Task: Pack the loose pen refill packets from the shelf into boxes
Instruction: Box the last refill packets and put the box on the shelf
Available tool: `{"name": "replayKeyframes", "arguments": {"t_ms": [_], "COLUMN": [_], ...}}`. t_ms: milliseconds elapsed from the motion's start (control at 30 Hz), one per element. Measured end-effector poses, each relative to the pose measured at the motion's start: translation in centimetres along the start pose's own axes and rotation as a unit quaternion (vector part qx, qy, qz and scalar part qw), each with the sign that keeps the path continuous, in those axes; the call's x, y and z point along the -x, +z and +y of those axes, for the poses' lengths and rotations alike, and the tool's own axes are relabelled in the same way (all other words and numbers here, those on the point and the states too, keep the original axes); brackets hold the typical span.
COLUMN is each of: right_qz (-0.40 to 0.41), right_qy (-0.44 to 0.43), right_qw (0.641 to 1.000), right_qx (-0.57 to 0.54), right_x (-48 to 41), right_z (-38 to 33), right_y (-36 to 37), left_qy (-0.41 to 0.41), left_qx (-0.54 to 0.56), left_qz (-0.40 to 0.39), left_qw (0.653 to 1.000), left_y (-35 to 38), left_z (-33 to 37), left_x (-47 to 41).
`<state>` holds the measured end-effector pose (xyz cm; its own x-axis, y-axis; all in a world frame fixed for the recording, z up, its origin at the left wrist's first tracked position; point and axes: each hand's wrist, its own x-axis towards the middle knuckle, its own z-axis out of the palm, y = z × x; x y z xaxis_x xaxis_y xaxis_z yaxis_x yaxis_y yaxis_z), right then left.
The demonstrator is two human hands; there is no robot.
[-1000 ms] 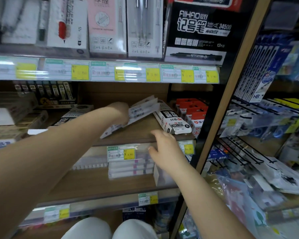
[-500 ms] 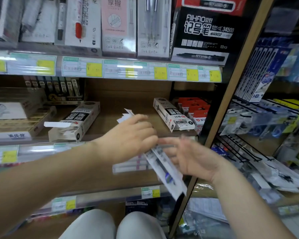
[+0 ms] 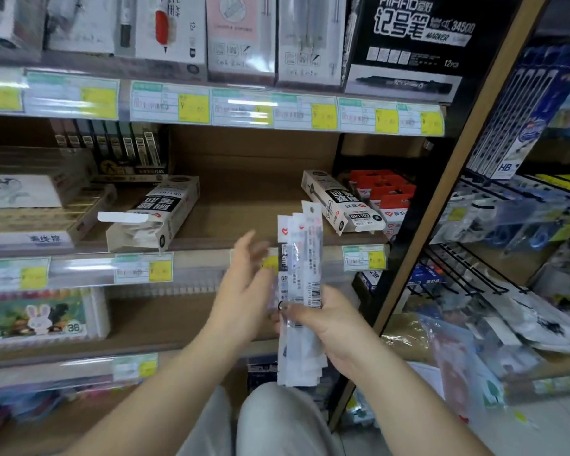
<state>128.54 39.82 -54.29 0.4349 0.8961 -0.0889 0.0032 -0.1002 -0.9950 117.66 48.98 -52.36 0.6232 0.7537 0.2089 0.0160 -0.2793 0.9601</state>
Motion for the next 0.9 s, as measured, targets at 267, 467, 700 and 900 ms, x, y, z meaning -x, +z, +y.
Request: {"name": "replayKeyframes", "arguments": {"t_ms": [267, 467, 700, 900], "right_qz": [-0.047, -0.194, -0.072, -0.114], "right_qy": [-0.001, 0.107, 0.071, 0.052], "right_qw": [0.994, 0.96, 0.989, 0.988], "right_qx": [0.097, 0.17, 0.113, 0.091], "right_x": [-0.2, 0.4, 0.2, 0.3], "right_z": [4.7, 5.3, 4.5, 3.5], "right_y": [2.4, -0.3, -2.4, -0.6], "left_qy": [-0.025, -0.05, -0.073, -0.04], "left_qx": [0.003, 0.031, 0.042, -0.021], "left_qz": [0.027, 0.043, -0.047, -0.154], "left_qw": [0.999, 0.997, 0.995, 0.987], "left_y": [3.4, 3.9, 4.2, 3.7], "left_z": [-5.5, -9.5, -12.2, -9.6], "left_x": [2.4, 3.6, 5.8, 4.8]}}
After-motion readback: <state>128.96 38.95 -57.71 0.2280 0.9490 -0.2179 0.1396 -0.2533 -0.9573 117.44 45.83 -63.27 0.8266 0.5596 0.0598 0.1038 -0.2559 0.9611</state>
